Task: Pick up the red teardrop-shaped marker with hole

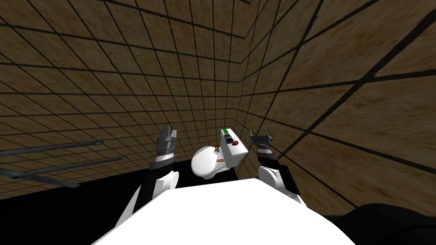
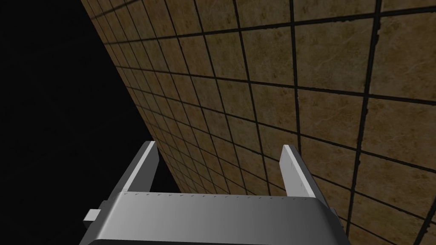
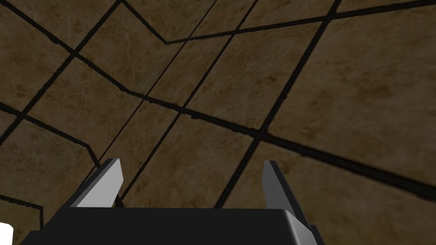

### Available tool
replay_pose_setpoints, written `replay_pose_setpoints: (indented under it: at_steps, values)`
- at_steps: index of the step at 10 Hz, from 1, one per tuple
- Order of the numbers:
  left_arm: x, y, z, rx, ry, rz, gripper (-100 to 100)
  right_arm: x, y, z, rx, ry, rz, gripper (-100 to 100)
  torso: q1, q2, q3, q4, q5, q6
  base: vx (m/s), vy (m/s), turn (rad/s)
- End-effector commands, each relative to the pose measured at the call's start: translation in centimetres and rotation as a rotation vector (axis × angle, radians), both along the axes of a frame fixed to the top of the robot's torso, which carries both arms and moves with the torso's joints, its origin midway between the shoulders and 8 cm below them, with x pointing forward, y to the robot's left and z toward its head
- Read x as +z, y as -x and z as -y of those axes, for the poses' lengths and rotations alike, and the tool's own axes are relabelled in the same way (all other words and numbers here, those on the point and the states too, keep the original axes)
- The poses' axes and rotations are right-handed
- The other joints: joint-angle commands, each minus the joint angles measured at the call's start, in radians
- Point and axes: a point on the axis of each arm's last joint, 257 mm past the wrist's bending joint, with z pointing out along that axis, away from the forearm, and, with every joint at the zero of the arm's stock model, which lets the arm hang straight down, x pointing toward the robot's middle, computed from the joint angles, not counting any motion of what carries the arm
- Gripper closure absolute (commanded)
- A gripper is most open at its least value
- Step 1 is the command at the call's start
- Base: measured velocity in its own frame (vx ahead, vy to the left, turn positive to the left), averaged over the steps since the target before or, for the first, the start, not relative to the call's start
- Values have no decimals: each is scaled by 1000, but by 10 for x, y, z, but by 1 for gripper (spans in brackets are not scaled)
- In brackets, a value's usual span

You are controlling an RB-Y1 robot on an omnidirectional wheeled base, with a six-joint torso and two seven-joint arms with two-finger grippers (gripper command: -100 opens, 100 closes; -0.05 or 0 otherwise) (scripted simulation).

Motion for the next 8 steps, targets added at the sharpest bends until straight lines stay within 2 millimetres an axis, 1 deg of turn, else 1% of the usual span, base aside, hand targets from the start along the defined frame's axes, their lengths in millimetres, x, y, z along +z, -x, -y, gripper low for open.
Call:
replay_pose_setpoints:
  at_steps: [1,2,3,4,6,7,8]
  values:
    - [0,0,0,0,0,0,0,-3,-1,5,22,-61,2,-100,0,0,0,0,0,0,-4,35,26]
    - [0,0,0,0,0,0,0,-9,-3,10,48,-112,-3,-100,0,0,0,0,0,0,-5,45,51]
    - [0,0,0,0,0,0,0,-10,-3,12,54,-142,-1,-100,1,0,0,0,0,0,-3,41,19]
    - [0,0,0,0,0,0,0,-17,-6,17,80,-194,-8,-100,1,0,0,0,0,0,4,47,49]
    - [0,0,0,0,0,0,0,-19,-6,20,89,-235,-4,-100,1,0,0,0,0,0,3,28,11]
    - [0,0,0,0,0,0,0,-27,-9,25,116,-297,-12,-100,0,0,0,0,0,0,-2,36,62]
    - [0,0,0,0,0,0,0,-28,-9,27,121,-323,-9,-100,0,0,0,0,0,0,2,33,27]
